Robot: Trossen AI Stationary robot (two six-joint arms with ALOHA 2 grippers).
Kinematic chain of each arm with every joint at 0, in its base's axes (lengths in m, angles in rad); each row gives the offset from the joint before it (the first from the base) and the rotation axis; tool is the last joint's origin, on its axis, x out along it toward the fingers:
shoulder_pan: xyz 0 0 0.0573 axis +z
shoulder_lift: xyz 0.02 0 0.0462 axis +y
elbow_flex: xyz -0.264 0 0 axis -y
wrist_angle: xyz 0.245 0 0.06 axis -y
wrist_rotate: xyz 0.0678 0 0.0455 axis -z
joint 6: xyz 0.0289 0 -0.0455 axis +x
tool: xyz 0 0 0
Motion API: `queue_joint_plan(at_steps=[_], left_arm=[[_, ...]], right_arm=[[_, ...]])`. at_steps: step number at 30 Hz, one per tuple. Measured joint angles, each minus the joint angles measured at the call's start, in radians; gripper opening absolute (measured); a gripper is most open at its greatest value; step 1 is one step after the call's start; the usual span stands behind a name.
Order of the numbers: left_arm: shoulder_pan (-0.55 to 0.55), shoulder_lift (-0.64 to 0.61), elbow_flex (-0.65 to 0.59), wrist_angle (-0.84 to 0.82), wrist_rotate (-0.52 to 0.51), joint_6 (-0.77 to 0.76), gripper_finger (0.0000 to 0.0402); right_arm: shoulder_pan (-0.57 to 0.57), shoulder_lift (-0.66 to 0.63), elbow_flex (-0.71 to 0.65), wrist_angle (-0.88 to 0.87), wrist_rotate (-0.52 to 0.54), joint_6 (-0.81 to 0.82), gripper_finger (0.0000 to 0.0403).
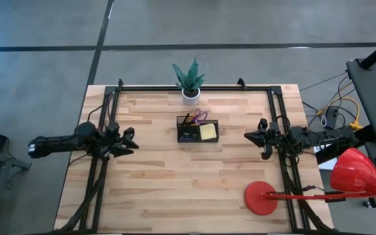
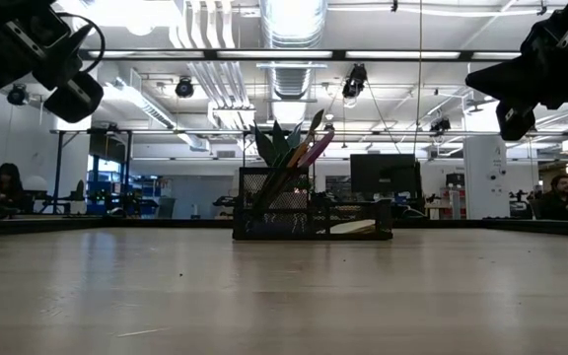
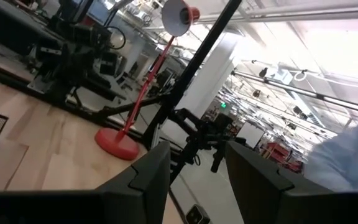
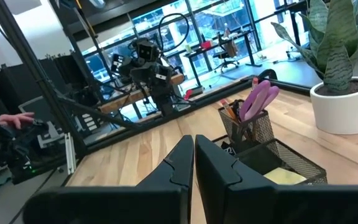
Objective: Pick and place office supplies into organizer
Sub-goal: Return to Home Position
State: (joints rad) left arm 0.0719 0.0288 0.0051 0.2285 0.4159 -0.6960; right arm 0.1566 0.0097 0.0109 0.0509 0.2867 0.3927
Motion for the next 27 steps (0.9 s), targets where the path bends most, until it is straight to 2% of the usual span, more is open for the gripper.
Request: queue_joint_plan(at_steps=[3, 5, 7, 11, 12, 14, 21, 27], left_arm=[[0.000, 0.008, 0.000, -0.012, -0.005, 0.000, 0.0141], [0.000, -0.003, 0.004, -0.102, -0.043, 0.044, 0.0141], [-0.006, 0.001, 0.006, -0.162, -0.103, 0.175, 0.0141], [-0.036, -0.002, 0.002, -0.163, -0.224, 0.558, 0.0141], [-0.042, -0.002, 0.002, -0.159, -0.253, 0.613, 0.0141], [-0.055, -0.001, 0.001, -0.136, -0.303, 0.627, 0.0141], [-0.066, -0.001, 0.001, -0.154, -0.370, 0.625, 0.0141], [-0.066, -0.001, 0.001, -0.154, -0.372, 0.625, 0.0141]], right_arm=[[0.000, 0.000, 0.000, 0.000, 0.000, 0.000, 0.0009], [0.000, 0.000, 0.000, 0.000, 0.000, 0.000, 0.0009], [0.000, 0.000, 0.000, 0.000, 0.000, 0.000, 0.0009], [0.000, 0.000, 0.000, 0.000, 0.000, 0.000, 0.0009], [0.000, 0.000, 0.000, 0.000, 0.000, 0.000, 0.0009], [0.000, 0.000, 0.000, 0.000, 0.000, 0.000, 0.0009], [0.000, 0.000, 0.000, 0.000, 0.000, 0.000, 0.0009], [0.000, 0.000, 0.000, 0.000, 0.000, 0.000, 0.0009]])
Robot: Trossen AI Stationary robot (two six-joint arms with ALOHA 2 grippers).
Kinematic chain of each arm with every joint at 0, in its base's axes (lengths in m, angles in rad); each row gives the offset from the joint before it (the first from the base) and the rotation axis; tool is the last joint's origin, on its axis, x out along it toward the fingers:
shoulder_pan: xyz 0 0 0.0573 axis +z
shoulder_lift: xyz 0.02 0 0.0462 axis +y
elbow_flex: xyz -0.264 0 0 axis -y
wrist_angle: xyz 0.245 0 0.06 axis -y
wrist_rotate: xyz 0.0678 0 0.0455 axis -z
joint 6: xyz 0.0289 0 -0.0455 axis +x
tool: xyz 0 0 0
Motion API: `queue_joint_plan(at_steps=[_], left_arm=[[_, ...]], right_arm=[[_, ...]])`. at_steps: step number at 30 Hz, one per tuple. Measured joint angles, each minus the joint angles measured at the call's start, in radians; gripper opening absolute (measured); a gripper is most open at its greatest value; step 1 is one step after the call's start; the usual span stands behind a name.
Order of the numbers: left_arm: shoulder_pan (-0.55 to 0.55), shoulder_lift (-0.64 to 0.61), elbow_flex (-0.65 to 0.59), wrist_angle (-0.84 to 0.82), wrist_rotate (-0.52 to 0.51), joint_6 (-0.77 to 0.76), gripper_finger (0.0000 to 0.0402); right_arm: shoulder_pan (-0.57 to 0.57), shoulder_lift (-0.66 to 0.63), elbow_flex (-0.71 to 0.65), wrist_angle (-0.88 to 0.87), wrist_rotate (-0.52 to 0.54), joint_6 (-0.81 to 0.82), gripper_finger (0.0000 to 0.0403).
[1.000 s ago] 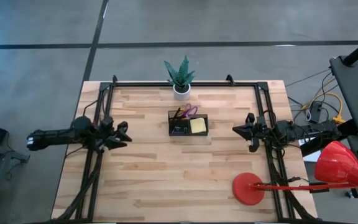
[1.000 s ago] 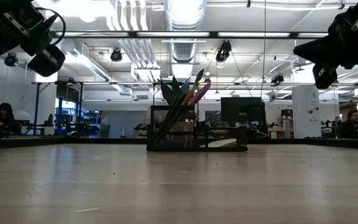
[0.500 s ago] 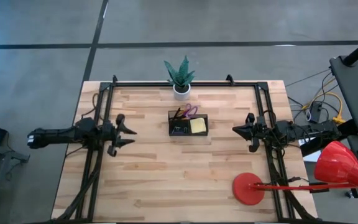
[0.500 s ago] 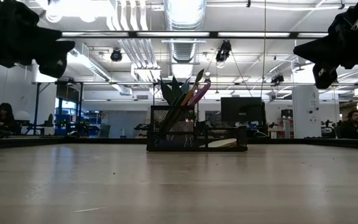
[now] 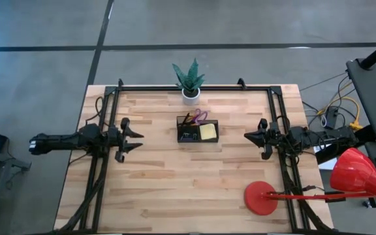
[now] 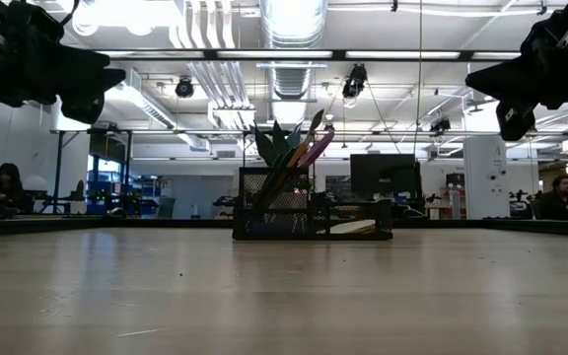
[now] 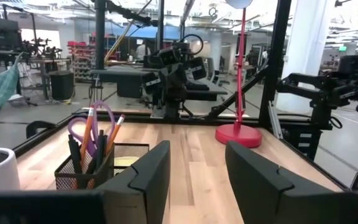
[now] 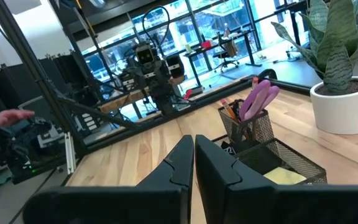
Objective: Pick and place office supplies into organizer
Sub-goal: Return to Home Position
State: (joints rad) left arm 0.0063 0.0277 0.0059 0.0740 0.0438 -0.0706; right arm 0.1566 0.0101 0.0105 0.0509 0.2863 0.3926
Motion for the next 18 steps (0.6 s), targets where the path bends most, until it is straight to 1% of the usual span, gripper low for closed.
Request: queue_joint_plan(at_steps=[18], left_arm=[[0.000, 0.012, -0.001, 0.000, 0.001, 0.000, 0.0141]], right_arm=[[0.000, 0.000, 0.000, 0.000, 0.000, 0.000, 0.0009]])
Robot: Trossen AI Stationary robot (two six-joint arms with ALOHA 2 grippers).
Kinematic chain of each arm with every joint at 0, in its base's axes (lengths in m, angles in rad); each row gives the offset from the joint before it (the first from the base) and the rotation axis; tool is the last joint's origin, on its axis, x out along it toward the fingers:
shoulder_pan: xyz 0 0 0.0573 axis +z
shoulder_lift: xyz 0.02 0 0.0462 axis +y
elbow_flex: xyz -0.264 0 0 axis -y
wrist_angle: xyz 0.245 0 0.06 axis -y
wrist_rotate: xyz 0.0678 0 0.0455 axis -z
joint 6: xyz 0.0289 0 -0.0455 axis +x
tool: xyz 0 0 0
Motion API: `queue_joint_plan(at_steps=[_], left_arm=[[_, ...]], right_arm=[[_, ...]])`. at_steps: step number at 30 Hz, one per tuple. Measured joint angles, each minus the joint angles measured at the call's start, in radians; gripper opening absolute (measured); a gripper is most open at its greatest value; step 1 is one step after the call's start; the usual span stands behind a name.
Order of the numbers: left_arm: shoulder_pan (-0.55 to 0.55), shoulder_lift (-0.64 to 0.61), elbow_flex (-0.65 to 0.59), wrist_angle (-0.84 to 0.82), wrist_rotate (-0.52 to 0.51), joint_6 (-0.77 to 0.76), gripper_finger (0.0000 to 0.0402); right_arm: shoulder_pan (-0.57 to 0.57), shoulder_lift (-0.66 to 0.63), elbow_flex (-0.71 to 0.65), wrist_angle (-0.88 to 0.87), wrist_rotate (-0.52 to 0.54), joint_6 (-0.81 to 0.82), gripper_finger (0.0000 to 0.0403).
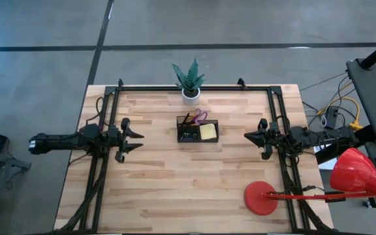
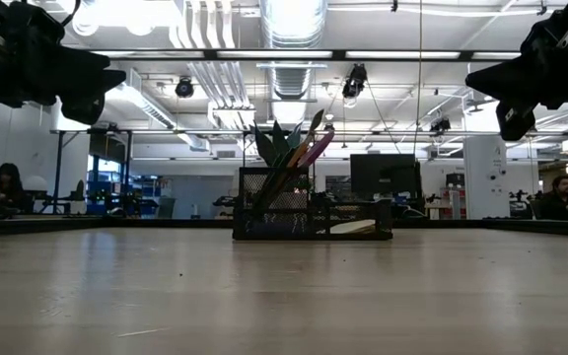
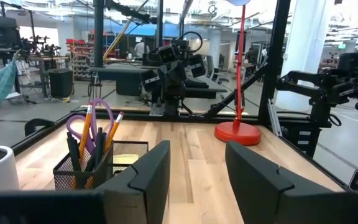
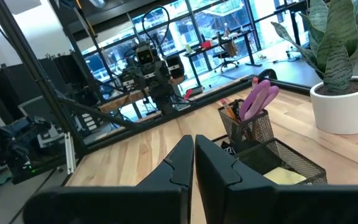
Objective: Pick and place office supplies into organizer
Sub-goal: Return to Home Position
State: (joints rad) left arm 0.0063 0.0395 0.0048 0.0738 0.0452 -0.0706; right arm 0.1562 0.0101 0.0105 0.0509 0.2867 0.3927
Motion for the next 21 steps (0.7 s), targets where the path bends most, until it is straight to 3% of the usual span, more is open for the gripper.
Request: queue_joint_plan(at_steps=[12, 16, 18, 21], left_arm=[[0.000, -0.001, 0.000, 0.000, 0.000, 0.000, 0.0141], [0.000, 0.000, 0.000, 0.000, 0.000, 0.000, 0.0141], [0.000, 0.000, 0.000, -0.001, 0.000, 0.000, 0.0141], [0.000, -0.001, 0.000, 0.000, 0.000, 0.000, 0.0141]], right_arm=[[0.000, 0.000, 0.000, 0.001, 0.000, -0.001, 0.0009], [0.000, -0.003, 0.000, 0.014, -0.009, -0.111, 0.0009], [0.000, -0.001, 0.000, 0.014, -0.050, -0.161, 0.0009], [-0.005, -0.010, -0.001, 0.014, -0.198, -0.243, 0.0008]])
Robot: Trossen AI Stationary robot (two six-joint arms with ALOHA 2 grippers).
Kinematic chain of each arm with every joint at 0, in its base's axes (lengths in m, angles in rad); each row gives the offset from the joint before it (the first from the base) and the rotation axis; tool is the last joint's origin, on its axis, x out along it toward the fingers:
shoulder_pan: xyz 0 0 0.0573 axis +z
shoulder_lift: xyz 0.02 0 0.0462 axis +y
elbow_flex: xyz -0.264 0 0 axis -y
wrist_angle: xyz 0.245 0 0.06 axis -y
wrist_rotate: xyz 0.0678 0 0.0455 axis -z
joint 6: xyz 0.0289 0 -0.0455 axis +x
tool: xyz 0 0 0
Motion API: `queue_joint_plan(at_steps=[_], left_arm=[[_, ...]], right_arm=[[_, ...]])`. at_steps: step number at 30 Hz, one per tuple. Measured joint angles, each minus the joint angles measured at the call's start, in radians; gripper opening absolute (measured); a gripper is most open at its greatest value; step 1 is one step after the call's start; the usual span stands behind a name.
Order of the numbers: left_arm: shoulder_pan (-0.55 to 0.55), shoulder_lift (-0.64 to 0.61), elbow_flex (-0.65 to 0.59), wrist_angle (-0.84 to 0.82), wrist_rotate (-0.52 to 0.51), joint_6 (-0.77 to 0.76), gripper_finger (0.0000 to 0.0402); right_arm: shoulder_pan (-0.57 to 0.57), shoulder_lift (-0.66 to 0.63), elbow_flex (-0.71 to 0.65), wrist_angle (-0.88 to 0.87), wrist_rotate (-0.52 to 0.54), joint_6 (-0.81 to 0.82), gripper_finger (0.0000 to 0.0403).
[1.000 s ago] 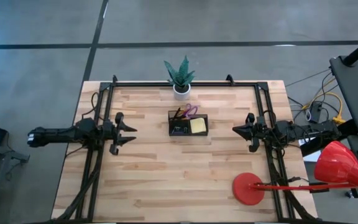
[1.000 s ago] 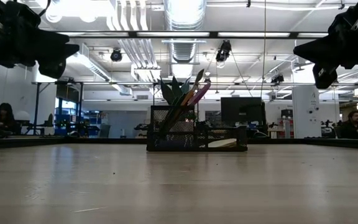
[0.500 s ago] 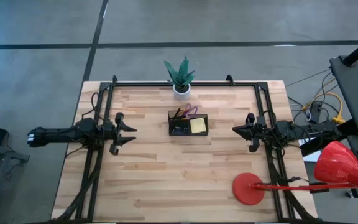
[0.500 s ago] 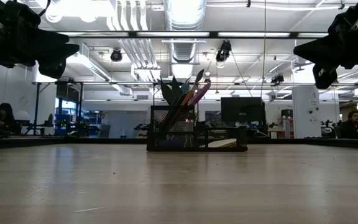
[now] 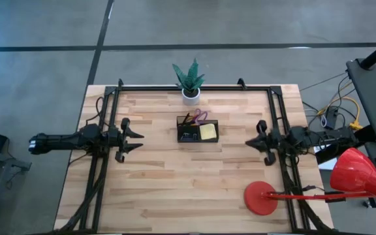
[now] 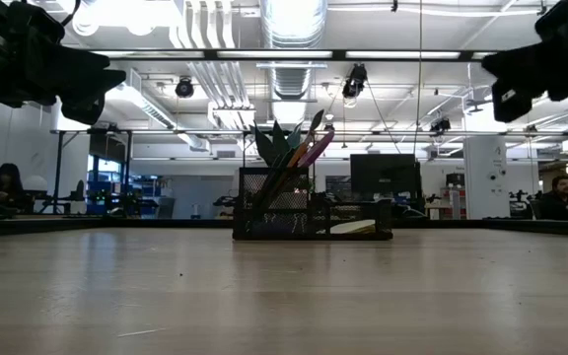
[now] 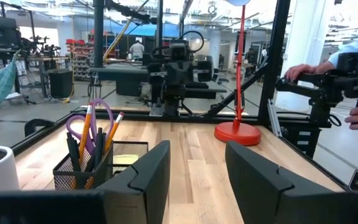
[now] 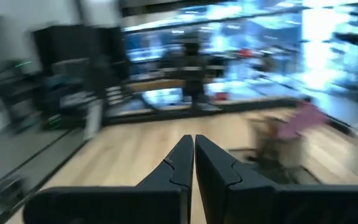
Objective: Pick and place office supplies into organizer
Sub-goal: Return to Home Position
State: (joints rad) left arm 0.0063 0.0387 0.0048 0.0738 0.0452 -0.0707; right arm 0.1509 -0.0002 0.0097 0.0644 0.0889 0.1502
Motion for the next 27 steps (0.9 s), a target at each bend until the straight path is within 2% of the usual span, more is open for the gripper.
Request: queue_joint_plan(at_steps=[2, 4, 10, 27], left_arm=[[0.000, 0.000, 0.000, 0.000, 0.000, 0.000, 0.0141], [0.000, 0.000, 0.000, 0.000, 0.000, 0.000, 0.0141], [0.000, 0.000, 0.000, 0.000, 0.000, 0.000, 0.0141], [0.000, 0.001, 0.000, 0.000, 0.000, 0.000, 0.0141]], right_arm=[[-0.009, 0.000, 0.000, 0.001, -0.096, -0.023, 0.0008], [-0.015, 0.000, 0.000, -0.001, -0.139, -0.041, 0.0009], [-0.019, 0.001, 0.000, 0.025, -0.087, -0.083, 0.0008], [-0.018, 0.003, 0.000, 0.022, -0.087, -0.053, 0.0009]])
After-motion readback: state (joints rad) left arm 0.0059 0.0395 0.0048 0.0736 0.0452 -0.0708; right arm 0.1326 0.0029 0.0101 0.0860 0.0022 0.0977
